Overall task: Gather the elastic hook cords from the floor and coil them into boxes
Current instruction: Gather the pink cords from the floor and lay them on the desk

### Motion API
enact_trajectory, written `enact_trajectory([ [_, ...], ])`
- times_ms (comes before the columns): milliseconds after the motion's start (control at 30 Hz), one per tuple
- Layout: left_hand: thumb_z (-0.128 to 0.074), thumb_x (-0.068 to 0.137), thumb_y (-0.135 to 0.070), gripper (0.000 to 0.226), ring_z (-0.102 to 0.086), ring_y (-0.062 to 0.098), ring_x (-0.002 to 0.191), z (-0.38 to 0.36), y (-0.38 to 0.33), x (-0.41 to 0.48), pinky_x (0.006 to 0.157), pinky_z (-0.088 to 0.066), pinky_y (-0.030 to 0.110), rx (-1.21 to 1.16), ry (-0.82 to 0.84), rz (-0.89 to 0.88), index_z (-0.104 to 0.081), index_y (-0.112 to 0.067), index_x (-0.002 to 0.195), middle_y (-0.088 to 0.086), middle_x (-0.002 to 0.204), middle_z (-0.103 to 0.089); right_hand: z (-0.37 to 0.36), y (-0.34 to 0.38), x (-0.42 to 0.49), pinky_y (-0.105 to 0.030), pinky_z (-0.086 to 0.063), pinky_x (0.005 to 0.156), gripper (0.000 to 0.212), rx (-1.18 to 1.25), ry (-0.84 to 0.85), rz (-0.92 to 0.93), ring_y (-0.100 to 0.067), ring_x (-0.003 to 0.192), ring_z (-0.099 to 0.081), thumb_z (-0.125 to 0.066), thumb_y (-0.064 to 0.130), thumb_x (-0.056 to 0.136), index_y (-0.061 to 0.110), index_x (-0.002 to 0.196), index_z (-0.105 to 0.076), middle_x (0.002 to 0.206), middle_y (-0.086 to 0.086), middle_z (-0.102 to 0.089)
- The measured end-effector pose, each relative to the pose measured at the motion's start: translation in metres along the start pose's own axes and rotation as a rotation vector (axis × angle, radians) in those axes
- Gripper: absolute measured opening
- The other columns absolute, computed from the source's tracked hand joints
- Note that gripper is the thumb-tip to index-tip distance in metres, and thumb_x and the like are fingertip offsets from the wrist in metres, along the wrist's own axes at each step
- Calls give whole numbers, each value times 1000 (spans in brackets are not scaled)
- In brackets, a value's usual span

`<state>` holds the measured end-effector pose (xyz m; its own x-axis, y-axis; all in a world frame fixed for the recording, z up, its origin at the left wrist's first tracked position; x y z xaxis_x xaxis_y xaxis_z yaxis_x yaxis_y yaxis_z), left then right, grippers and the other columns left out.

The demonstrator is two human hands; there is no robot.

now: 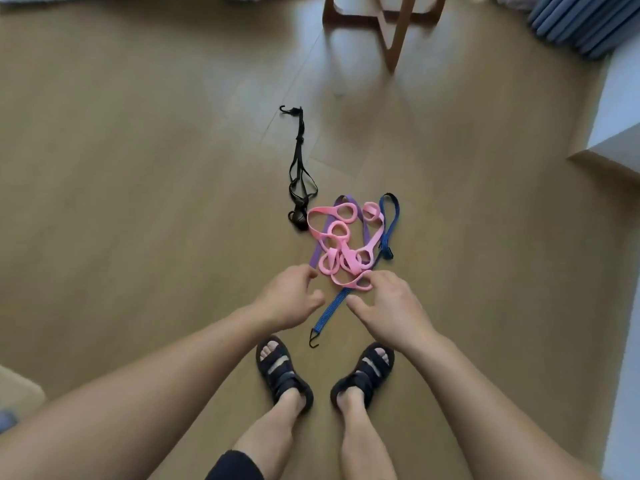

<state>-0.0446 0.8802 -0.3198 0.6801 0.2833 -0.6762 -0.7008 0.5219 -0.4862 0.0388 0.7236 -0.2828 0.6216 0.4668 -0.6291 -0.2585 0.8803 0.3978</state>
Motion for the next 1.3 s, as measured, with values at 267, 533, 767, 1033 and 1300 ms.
enact_trajectory([
  [267,-58,91,-34,48,-52,20,128,-113,83,183,103,-42,30,-28,15,89,-52,-19,137,1,141,-54,-134,-97,201,-38,-44,84,28,-3,107,-86,-29,108,-51,-55,43,89,18,100,-53,114,-4,-55],
  [533,-61,88,-28,43,-58,19,118,-208,164,316,95,-43,27,-143,-36,115,-58,-16,129,1,132,-61,-264,-162,348,-39,-48,78,30,-35,102,-19,-34,102,-57,-58,33,87,9,103,-59,108,-11,-61],
  [767,-58,93,-24,30,-60,15,99,-234,189,362,86,-45,27,-278,-70,132,-60,-17,122,-5,109,-62,-316,-184,397,-34,-45,74,29,61,-97,-100,-32,101,-60,-54,25,96,5,116,-50,114,-12,-61],
  [1033,-55,92,-5,22,-56,8,44,-197,154,370,58,-38,28,-894,-85,219,-56,-12,72,2,58,-61,-266,-173,374,-14,-41,65,20,496,-219,269,-3,64,-54,-56,34,84,19,78,-68,65,10,-62],
  [1300,-48,96,-5,14,-58,9,49,-168,136,382,66,-49,35,-1140,-127,146,-62,-3,95,-1,62,-65,-254,-208,432,-37,-42,84,39,89,-157,-180,-31,112,-54,-55,45,91,15,116,-57,116,-7,-61],
])
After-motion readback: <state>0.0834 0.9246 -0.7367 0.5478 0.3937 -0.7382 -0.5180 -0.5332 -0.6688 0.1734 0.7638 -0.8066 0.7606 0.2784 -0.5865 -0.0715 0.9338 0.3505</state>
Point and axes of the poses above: each hand's wrist, its own x-axis towards the middle knuckle, its own z-axis out of the back of the hand, y = z × x, the point moved 2 cm from there along x, towards the middle knuckle
